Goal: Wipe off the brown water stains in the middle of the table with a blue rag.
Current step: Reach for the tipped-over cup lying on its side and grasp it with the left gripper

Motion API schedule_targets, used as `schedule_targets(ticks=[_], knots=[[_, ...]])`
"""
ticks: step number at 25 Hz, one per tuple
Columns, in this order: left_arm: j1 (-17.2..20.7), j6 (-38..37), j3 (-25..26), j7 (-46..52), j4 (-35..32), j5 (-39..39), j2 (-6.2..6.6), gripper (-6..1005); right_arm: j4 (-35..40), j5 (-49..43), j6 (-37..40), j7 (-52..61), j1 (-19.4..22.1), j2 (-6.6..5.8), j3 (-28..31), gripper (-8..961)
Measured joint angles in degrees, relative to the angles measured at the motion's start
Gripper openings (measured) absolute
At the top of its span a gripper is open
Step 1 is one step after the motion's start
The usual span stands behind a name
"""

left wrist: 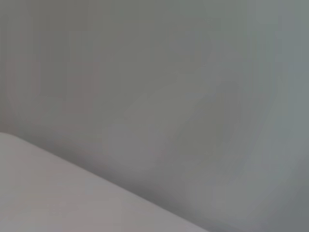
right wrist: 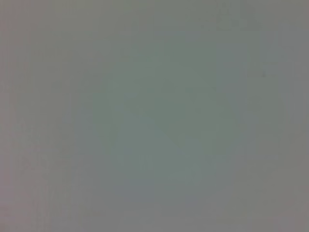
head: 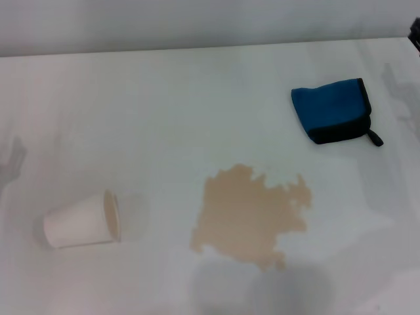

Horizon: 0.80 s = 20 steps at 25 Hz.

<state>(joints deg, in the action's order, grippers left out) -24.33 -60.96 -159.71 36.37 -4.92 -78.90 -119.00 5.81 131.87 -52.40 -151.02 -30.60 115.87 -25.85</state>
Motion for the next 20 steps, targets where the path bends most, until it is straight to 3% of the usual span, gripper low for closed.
schedule_targets(ticks=[11,20], knots=[[4.34,-5.02,0.38,1.04,-0.02,0.8,-0.18,861,-4.93,-0.25,-5.69,0.43,3.21,-0.05,-0.14,841],[2.64,-9.08,0.04,7.95,1.73,2.6,0.45,861,-5.73,-0.49,-7.41,1.33,4.46,-0.15,-0.47,841]])
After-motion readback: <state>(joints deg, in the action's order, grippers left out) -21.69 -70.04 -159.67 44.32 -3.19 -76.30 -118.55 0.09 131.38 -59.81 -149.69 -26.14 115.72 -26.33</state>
